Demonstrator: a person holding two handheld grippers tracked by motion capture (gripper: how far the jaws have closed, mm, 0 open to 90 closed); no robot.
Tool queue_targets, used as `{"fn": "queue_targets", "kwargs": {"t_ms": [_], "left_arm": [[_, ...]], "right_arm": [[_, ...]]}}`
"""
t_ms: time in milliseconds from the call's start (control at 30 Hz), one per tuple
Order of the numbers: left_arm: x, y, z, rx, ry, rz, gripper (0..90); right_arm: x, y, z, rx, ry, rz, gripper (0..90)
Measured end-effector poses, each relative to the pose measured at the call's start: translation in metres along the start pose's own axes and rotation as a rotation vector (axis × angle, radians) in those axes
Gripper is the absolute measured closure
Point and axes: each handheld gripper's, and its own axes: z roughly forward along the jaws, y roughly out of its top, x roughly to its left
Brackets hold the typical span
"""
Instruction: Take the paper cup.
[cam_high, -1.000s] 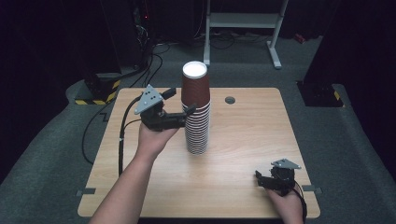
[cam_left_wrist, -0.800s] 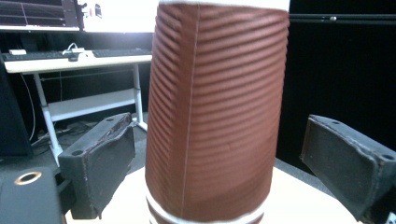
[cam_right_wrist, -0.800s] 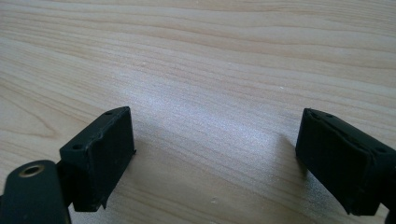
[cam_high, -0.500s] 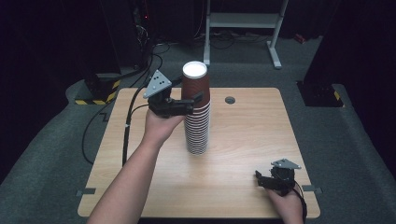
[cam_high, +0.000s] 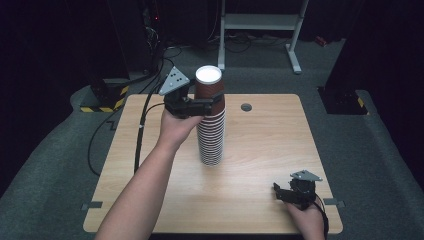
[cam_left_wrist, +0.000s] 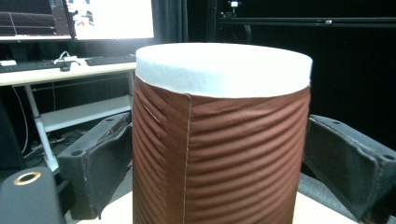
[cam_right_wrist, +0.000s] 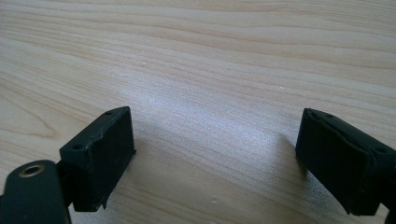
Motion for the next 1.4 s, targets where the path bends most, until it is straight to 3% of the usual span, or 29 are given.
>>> {"fn": "queue_targets", "kwargs": {"t_ms": [233, 433, 633, 1167, 1400], "left_arm": [[-0.001, 0.0, 0.001, 0.002, 0.01, 0.008, 14.6], [0.0, 0.0, 0.001, 0.006, 0.017, -0.014, 17.6], [0.0, 0.002, 0.0, 0.007, 0.02, 0.0, 18.9], [-0.003, 0.023, -0.009, -0.057, 0.028, 0.013, 19.4], [-0.002, 0.032, -0.014, -0.109, 0.036, 0.008, 19.5]], "right_arm": [[0.0, 0.0, 0.0, 0.0, 0.0, 0.0, 11.2], [0.0, 0.0, 0.0, 0.0, 0.0, 0.0, 11.3], [0.0, 0.0, 0.0, 0.0, 0.0, 0.0, 11.2], [0.0, 0.0, 0.0, 0.0, 0.0, 0.0, 11.3], [0.0, 0.0, 0.0, 0.0, 0.0, 0.0, 11.2]]}}
